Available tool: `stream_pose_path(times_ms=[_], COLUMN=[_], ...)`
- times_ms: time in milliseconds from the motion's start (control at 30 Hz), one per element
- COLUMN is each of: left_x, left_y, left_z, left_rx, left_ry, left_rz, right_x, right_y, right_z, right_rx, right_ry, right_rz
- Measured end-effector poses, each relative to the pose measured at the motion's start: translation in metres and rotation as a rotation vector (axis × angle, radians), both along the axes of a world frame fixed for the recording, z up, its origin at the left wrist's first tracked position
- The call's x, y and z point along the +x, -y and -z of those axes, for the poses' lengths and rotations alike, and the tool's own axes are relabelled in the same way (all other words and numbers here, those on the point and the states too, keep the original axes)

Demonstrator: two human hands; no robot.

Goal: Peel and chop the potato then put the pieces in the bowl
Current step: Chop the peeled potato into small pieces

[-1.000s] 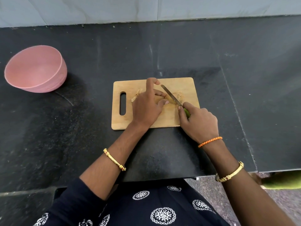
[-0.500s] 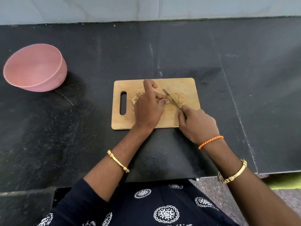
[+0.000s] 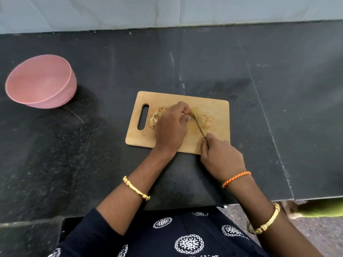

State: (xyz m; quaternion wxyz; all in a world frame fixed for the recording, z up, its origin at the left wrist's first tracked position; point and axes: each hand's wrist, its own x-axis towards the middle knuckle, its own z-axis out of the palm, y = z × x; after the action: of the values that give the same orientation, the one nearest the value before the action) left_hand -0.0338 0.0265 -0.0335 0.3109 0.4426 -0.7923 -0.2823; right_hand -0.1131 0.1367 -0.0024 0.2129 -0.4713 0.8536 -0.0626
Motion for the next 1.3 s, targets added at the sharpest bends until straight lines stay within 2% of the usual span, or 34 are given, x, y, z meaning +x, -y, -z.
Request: stream_pose_path(times_ms=[367, 900, 1033, 1200, 1300], left_x=[0.002, 0.002, 0.001, 0.003, 0.004], left_y=[-0.001, -0.013, -0.015, -0.012, -0.009], left_z=[-0.002, 0.001, 0.002, -0.002, -0.009], left_rx=[0.011, -0.057, -0.051, -0.029, 0.001], left_ry=[0.086, 0.085, 0.081, 0.129, 0.2], left_rz=[0.058, 0.111, 0.097, 0.138, 0.188], right_x=[-0.004, -0.002, 0.005, 0.007, 0.004], right_y=[-0.009, -0.028, -0.037, -0.039, -0.031], right_z=[-0.005, -0.015, -0.014, 0.002, 0.005], right_rx=[0.023, 0.011, -0.124, -0.39, -0.455], right_ry=[-0.019, 0.006, 0.019, 0.128, 0.173], right_rz=[0.023, 0.08, 0.133, 0.359, 0.424])
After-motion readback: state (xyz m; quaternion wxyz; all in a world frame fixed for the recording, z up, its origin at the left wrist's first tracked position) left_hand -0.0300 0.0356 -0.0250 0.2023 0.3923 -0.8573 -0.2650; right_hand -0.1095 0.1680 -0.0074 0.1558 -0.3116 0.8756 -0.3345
